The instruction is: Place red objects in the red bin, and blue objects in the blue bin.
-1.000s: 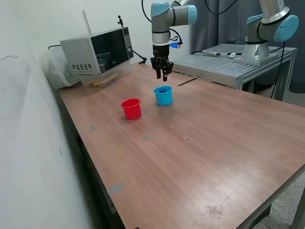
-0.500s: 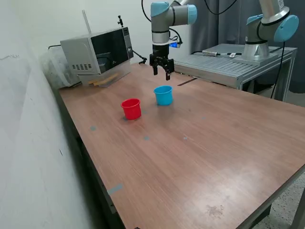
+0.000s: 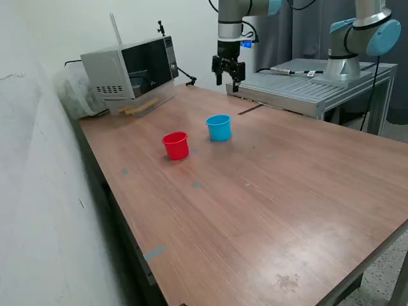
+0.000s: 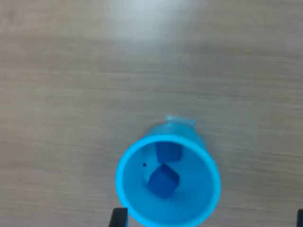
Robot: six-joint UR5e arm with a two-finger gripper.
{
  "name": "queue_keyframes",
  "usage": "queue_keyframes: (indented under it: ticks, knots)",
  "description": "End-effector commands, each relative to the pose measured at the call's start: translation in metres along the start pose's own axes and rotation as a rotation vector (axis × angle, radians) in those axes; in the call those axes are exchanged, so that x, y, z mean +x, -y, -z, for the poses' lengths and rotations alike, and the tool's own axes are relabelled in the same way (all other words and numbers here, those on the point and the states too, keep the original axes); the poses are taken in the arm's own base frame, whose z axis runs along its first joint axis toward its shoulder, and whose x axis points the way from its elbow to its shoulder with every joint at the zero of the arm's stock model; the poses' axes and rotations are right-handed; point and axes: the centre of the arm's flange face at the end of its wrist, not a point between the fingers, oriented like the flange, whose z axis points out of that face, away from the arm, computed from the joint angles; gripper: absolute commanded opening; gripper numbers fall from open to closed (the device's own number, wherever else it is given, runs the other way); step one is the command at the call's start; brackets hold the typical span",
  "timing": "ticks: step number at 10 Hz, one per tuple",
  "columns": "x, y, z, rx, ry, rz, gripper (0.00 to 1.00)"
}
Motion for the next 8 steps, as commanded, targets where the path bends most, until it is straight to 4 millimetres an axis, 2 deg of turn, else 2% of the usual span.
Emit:
queue_keyframes:
  ticks: [1,3,4,5,8]
  knots:
    - [0.028,0.051,0.047,0.058,-0.018,-0.058,1.00]
    - [0.033,0.076,0.081,0.116,-0.032,-0.048,1.00]
    - [0.033,0.088,0.105,0.141,-0.038,-0.050,1.00]
    - [0.033,0.098,0.139,0.126,-0.033,-0.067,1.00]
    - [0.055,0.109,0.215,0.105,-0.032,-0.063,1.00]
